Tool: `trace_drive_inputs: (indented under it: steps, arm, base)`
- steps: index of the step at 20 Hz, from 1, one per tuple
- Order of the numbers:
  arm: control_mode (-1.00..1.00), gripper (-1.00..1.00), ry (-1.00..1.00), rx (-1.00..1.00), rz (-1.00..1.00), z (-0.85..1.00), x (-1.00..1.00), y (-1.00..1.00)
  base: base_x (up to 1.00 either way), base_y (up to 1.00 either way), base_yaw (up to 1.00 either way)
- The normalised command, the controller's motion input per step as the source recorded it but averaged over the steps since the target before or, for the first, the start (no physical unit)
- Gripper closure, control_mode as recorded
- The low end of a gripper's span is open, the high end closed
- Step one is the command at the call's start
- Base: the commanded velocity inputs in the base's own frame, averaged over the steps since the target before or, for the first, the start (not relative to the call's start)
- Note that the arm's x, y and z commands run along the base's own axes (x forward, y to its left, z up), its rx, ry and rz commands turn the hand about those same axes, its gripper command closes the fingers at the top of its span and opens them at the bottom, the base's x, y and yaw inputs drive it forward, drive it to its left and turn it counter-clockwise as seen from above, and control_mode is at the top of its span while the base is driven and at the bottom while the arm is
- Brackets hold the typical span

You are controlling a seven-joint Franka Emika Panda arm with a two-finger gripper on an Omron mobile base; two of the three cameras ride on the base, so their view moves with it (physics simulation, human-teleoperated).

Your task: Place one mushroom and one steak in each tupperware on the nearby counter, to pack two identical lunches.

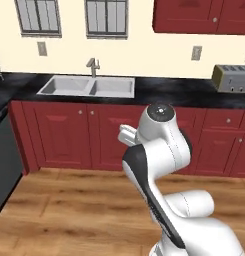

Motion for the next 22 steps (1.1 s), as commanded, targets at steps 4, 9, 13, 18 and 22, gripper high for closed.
trace_drive_inputs:
  steps: [4, 9, 13, 18, 22]
  arm:
    - [1.0, -1.0, 0.0, 0.0, 0.0, 0.0, 0.0, 0.0]
    - [1.0, -1.0, 0.0, 0.0, 0.0, 0.0, 0.0, 0.0]
    - [1.0, -1.0, 0.0, 0.0, 0.0, 0.0, 0.0, 0.0]
    - [1.0, -1.0, 0.0, 0.0, 0.0, 0.0, 0.0, 0.0]
    - [1.0, -1.0, 0.0, 0.0, 0.0, 0.0, 0.0, 0.0]
  base:
    - [-1.0, 0.05, -0.39]
    - [-1.0, 0.62, -0.41]
    - [-0.12, 0.22, -0.02]
    - [0.06, 0.61, 0.01]
    - [-0.75, 0.86, 0.02]
